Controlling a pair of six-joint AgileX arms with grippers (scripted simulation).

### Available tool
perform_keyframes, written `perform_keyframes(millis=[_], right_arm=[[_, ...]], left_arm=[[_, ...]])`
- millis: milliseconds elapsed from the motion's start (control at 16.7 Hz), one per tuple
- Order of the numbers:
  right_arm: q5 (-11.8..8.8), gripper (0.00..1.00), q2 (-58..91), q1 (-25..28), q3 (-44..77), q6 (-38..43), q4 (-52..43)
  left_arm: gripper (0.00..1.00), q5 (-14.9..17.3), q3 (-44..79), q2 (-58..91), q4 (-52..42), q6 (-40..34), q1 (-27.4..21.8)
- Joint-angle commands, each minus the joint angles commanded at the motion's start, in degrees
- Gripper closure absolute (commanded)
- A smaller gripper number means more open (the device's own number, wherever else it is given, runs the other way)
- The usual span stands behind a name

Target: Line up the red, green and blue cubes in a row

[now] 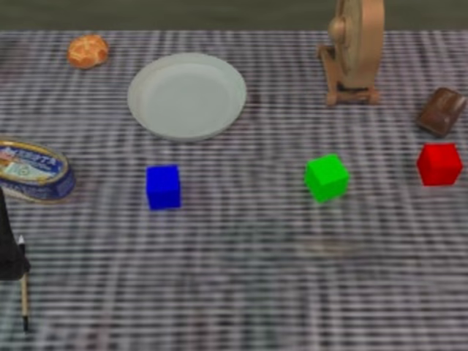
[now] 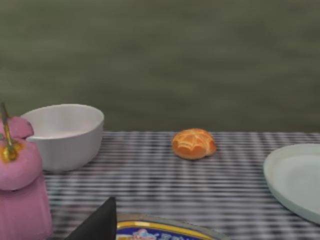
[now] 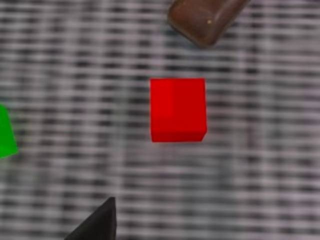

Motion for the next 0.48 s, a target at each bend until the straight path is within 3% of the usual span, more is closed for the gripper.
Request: perform_keyframes(millis=[480], right_arm=[[0.1, 0.00, 40.7, 1.7, 34.0, 0.8, -22.6]], left_arm=[[0.00, 0.0, 0.0, 0.0, 0.0, 0.0, 0.0]])
